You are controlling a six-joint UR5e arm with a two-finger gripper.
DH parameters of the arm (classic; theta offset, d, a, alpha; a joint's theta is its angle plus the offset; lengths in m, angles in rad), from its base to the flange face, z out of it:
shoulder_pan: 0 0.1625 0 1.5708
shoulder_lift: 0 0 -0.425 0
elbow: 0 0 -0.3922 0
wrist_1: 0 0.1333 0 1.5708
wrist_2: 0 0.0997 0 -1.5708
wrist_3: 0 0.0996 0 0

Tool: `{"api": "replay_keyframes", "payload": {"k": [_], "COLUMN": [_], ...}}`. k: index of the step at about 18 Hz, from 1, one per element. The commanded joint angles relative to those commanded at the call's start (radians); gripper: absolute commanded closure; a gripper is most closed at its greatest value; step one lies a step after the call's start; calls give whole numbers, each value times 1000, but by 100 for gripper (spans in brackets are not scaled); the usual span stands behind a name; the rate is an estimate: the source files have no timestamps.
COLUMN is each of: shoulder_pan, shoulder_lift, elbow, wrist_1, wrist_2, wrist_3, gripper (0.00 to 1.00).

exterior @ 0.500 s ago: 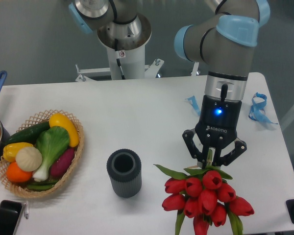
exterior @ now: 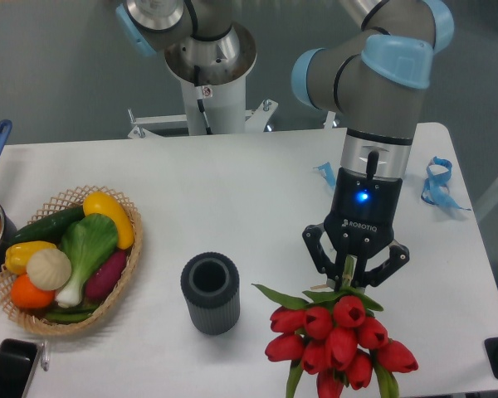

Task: Insert the flowers into the vase
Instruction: 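Hold the red tulip bunch by the stems and pull it toward the vase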

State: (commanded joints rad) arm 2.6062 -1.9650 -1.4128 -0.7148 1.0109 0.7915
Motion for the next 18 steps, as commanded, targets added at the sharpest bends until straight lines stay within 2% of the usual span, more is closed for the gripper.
{"api": "replay_keyframes", "payload": {"k": [12,15,18], "shoulder_pan": [-46,-51,-35], "shoulder_lift": [0,-6,-8], "elbow": [-5,-9,-9], "wrist_1": [5,61,71], "wrist_2": [-6,-86,-211], "wrist_3": [-5,-9,-9], "gripper": [80,79,79]}}
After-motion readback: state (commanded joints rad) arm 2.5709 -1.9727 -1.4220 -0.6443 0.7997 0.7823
